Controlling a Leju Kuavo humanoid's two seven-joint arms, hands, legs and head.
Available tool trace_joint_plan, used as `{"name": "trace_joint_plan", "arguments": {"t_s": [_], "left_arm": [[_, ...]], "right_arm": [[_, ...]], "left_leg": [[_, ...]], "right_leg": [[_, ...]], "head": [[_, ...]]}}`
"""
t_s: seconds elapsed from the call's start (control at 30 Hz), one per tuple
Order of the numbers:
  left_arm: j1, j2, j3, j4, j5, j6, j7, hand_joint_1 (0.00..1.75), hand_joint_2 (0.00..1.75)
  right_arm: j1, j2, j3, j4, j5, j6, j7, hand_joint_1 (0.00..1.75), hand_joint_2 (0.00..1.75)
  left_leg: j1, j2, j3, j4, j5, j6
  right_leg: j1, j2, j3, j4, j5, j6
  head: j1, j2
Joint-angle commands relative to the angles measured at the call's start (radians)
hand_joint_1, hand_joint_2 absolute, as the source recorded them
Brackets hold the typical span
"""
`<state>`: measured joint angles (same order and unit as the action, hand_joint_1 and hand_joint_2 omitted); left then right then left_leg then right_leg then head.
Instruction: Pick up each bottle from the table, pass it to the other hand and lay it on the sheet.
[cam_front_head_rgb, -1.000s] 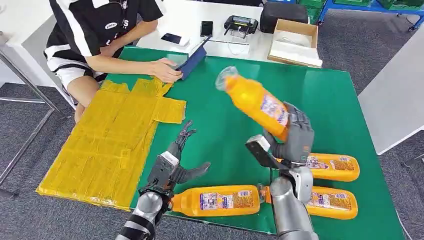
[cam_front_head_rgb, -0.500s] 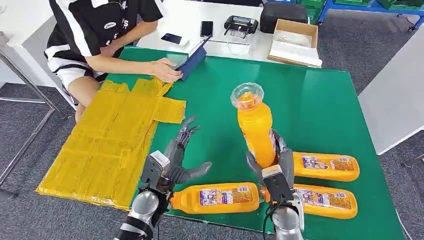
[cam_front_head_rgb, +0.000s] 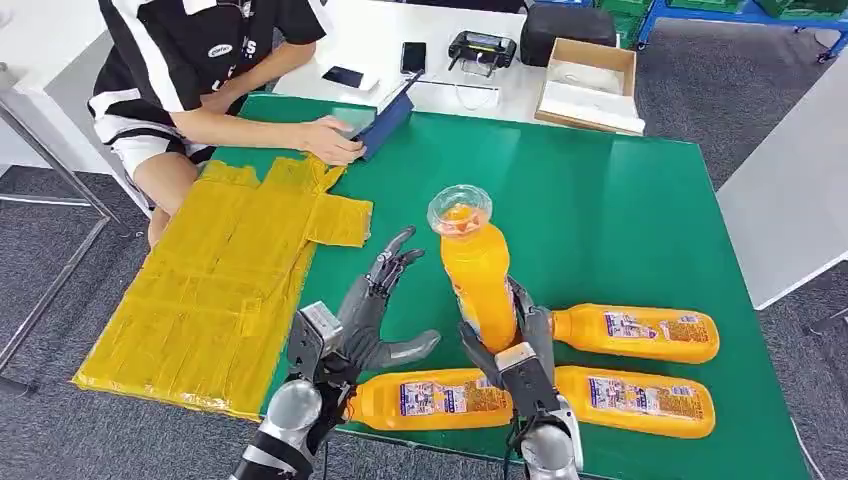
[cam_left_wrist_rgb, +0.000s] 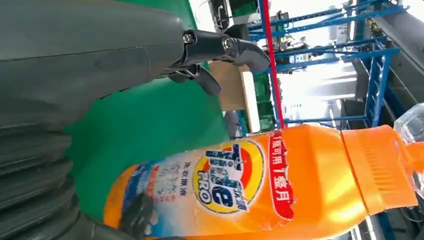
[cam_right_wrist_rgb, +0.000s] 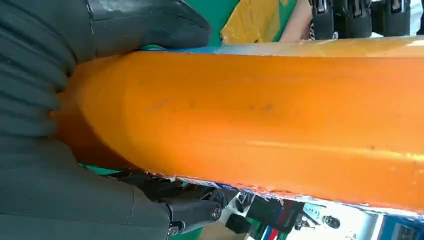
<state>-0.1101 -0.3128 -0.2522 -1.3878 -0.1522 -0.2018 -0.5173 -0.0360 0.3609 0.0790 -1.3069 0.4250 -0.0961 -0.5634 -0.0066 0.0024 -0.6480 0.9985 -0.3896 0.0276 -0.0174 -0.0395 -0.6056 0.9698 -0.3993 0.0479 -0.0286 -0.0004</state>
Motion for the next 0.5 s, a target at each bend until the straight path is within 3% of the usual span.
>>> {"name": "trace_joint_plan", "arguments": {"t_s": [0.03, 0.23, 0.33, 0.5], "left_arm": [[-0.030, 0.023, -0.053, -0.008, 0.004, -0.001, 0.016, 0.00, 1.75], [-0.050, 0.011, -0.055, 0.042, -0.004, 0.047, 0.034, 0.00, 1.75], [-0.058, 0.006, -0.043, 0.059, 0.000, 0.055, 0.033, 0.00, 1.75], [-0.059, 0.004, -0.037, 0.060, 0.003, 0.057, 0.032, 0.00, 1.75]], "right_arm": [[-0.025, -0.012, 0.066, 0.065, 0.030, -0.030, 0.005, 1.75, 1.75], [-0.013, -0.012, 0.285, 0.006, 0.131, -0.099, 0.037, 1.75, 1.75], [-0.032, -0.012, 0.377, 0.061, 0.188, -0.139, 0.082, 1.75, 1.75], [-0.055, -0.012, 0.419, 0.155, 0.203, -0.177, 0.085, 1.75, 1.75]], "left_leg": [[0.001, 0.001, 0.006, 0.001, -0.003, -0.002], [0.001, 0.001, 0.004, 0.001, -0.003, -0.002], [0.001, 0.003, 0.007, 0.001, -0.004, -0.003], [0.001, 0.001, 0.007, 0.000, -0.003, -0.003]], "right_leg": [[0.001, 0.004, 0.006, 0.000, -0.002, -0.002], [0.001, 0.004, 0.004, 0.000, -0.002, -0.002], [0.001, 0.007, 0.007, 0.001, -0.003, -0.003], [0.001, 0.004, 0.007, 0.000, -0.003, -0.003]], "head": [[0.000, 0.000], [0.000, 0.000], [0.000, 0.000], [0.002, 0.000]]}}
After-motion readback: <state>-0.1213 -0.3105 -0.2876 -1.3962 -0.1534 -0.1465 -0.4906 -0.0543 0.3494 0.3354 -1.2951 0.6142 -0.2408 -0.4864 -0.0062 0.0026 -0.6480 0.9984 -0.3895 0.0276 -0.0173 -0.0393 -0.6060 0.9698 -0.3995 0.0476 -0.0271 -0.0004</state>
